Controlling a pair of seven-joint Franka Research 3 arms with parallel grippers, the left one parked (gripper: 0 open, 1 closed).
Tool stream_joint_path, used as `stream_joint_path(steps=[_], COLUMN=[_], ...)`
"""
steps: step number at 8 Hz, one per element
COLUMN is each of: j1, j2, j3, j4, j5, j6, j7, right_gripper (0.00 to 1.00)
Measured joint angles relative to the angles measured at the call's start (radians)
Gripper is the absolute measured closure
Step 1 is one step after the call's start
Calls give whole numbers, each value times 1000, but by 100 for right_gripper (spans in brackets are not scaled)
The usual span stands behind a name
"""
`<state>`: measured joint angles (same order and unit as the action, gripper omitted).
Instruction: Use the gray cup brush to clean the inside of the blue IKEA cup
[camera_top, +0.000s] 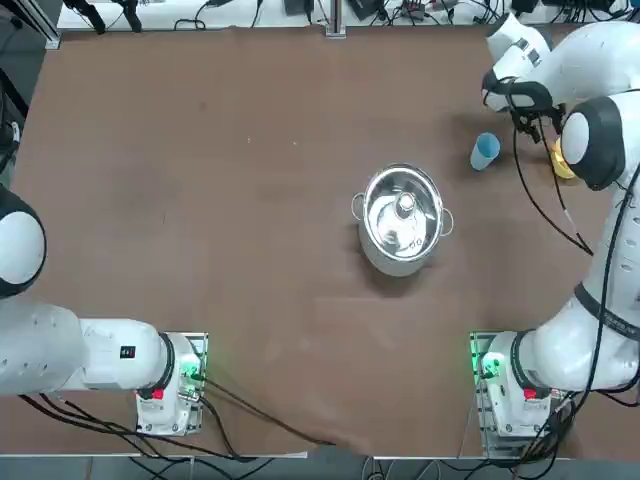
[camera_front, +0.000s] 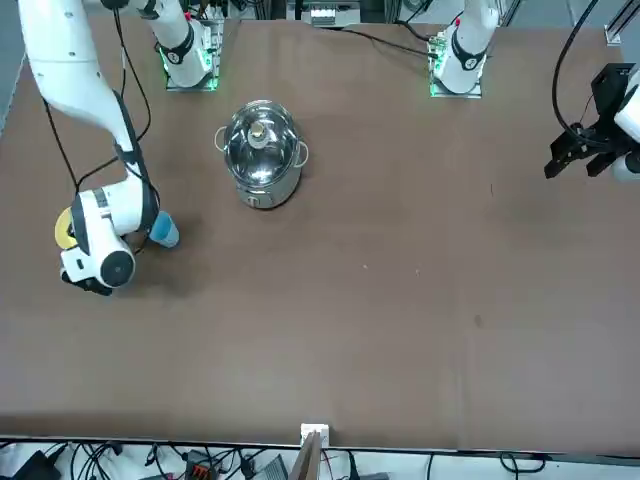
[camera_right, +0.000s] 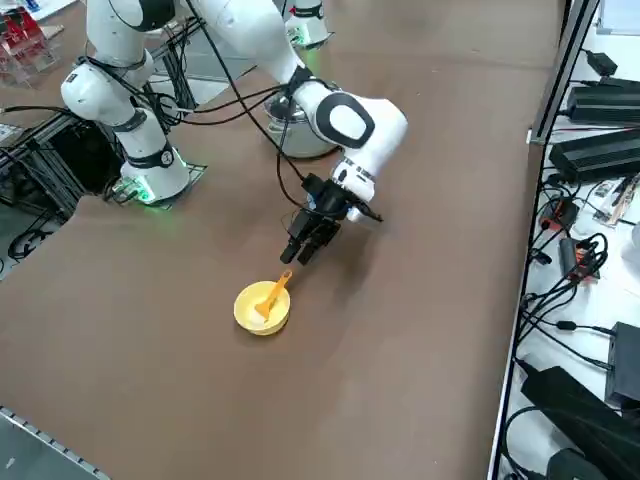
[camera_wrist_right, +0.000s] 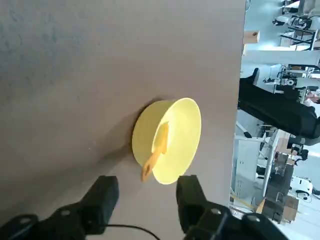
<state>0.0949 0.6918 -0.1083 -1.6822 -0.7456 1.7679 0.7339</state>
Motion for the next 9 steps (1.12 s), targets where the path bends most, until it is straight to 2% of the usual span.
stream_joint_path(steps=[4,9], j1=[-3,-12], j2=[7,7], j3=[-2,-6], j4=[-49,-92], j5=[-45,-107], j6=[51,74], j7=[81,149], right_gripper=[41,47])
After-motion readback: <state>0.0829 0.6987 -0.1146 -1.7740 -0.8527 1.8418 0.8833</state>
